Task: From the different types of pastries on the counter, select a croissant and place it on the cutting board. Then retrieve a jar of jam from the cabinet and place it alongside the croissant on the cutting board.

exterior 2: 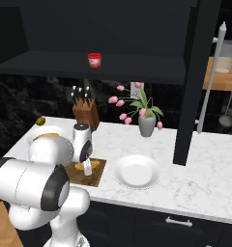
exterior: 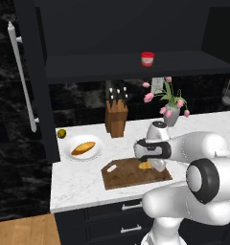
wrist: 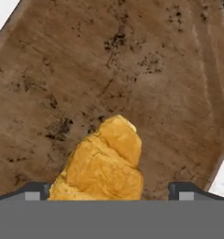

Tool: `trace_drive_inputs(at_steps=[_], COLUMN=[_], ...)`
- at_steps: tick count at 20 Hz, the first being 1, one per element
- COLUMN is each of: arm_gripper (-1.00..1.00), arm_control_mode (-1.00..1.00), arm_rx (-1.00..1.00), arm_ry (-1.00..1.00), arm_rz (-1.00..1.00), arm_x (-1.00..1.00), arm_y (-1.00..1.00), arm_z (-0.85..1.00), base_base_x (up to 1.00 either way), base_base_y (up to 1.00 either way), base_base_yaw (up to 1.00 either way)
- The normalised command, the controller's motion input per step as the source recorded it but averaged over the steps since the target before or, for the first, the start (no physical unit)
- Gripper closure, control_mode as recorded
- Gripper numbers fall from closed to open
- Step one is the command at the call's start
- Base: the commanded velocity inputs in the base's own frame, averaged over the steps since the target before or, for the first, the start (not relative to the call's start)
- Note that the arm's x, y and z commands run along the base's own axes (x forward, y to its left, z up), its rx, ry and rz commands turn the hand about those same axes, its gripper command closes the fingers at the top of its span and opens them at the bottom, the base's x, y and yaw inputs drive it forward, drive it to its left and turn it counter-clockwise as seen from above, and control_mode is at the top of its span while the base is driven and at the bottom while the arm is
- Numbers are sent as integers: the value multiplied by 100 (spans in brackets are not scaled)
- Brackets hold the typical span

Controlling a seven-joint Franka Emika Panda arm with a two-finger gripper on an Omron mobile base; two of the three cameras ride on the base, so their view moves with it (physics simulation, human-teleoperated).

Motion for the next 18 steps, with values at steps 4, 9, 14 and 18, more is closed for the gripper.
trace_drive_inputs(at_steps=[4, 9, 14, 18], arm_gripper=[-100, -100, -100, -100], arm_control_mode=[-100, -100, -100, -100], arm_rx=[0, 0, 7, 41], arm_ry=[1, 0, 0, 3], arm_rz=[0, -7, -37, -51], arm_x=[36, 1, -18, -22], arm_y=[-32, -20, -46, -86], arm_z=[80, 91, 95, 99], base_base_x=[0, 0, 0, 0], base_base_y=[0, 0, 0, 0], base_base_yaw=[0, 0, 0, 0])
